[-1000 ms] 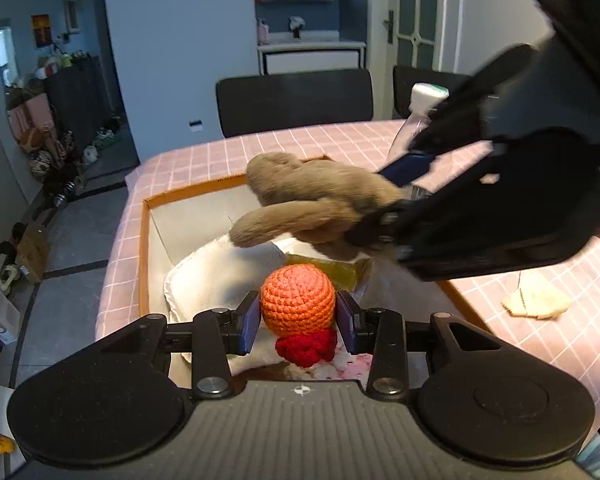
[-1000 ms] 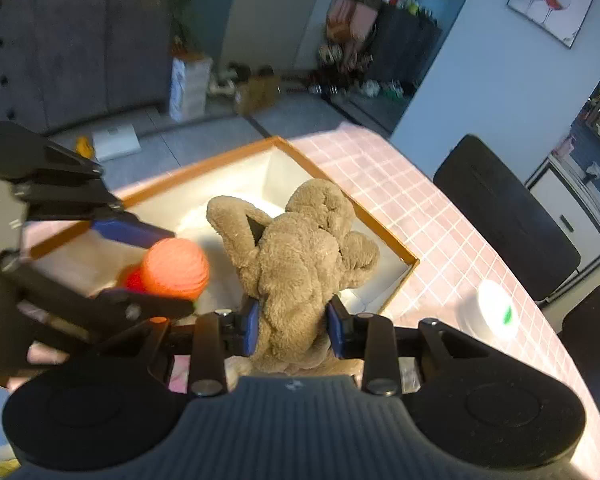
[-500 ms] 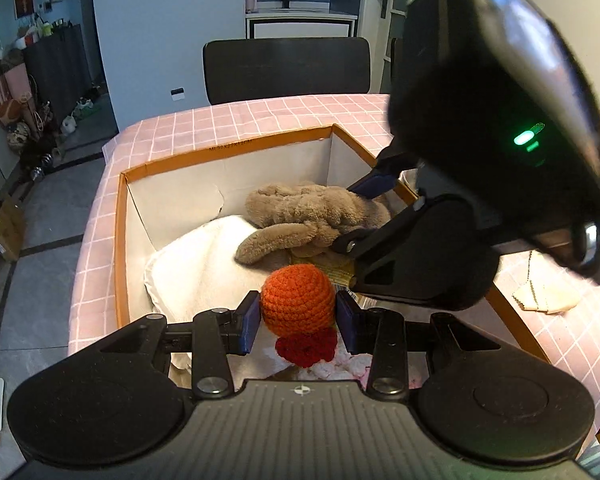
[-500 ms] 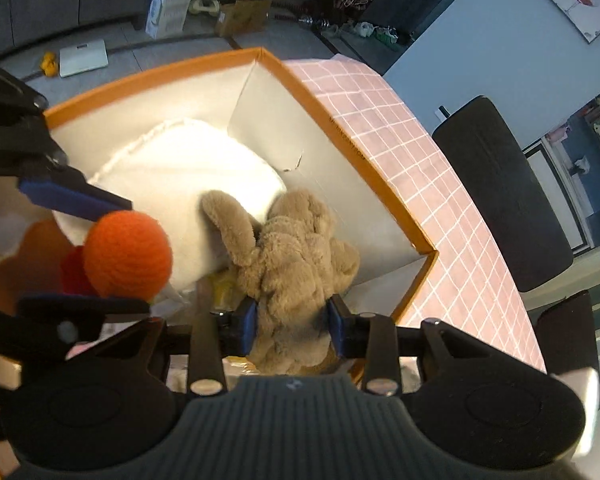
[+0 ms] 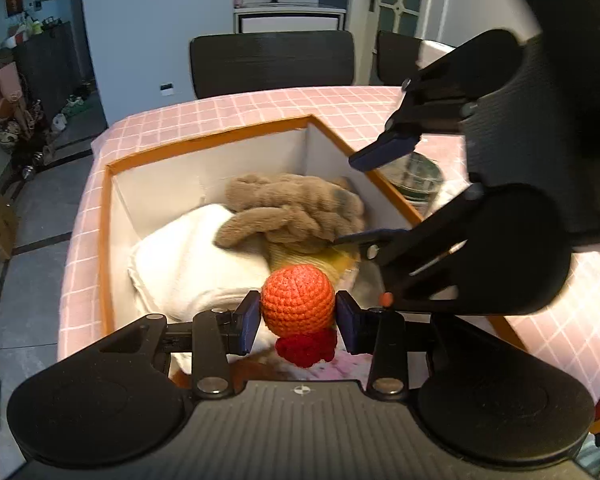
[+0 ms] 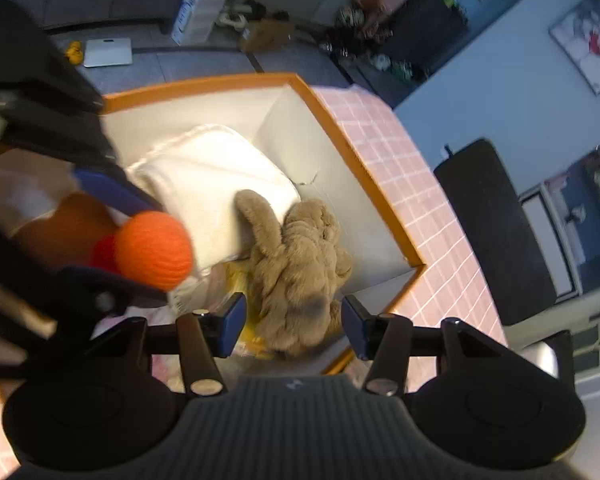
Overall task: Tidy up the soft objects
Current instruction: 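Carry the ball and teddy into the orange box and open both tools, then move both tools back to the yellow cloth and clear plastic bag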
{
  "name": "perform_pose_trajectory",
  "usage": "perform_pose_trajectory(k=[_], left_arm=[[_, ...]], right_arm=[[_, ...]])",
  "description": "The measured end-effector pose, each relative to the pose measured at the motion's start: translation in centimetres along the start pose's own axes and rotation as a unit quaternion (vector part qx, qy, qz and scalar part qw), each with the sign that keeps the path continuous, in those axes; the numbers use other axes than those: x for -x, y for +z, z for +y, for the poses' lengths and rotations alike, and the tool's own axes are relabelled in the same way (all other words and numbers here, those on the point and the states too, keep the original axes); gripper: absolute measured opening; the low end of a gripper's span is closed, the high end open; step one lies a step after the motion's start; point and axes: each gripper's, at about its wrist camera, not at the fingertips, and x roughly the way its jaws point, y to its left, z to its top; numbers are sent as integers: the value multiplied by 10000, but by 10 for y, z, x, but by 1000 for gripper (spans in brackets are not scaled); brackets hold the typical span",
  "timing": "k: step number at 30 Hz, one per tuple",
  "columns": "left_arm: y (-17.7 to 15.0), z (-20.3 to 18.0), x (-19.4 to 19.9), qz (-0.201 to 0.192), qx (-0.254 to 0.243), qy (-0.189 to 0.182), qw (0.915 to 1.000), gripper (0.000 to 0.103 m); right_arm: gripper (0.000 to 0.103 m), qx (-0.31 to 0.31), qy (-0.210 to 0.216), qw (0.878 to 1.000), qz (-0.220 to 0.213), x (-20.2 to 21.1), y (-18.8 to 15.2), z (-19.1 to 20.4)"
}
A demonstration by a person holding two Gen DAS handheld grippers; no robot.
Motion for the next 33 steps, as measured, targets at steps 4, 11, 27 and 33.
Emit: perform_pose_trajectory(k=[4,11,27,33], left_arm=[[-2,-13,-3,93,-54,-165,9998,45],[3,-33,-22,425,42,-396,9983,45],[10,-25,-53,896,1086,-659,9879,46],[16,-47,-34,701,699,-315,9946,46]], right_arm=[[51,80,-94,9997,-209,29,-21,3],[51,-246,-156,9986,-432,69,-64,-1],[54,-929,15,9953,-285,73,-133,-16],[55,-1180,94,9927,-217,70,-153,-24]])
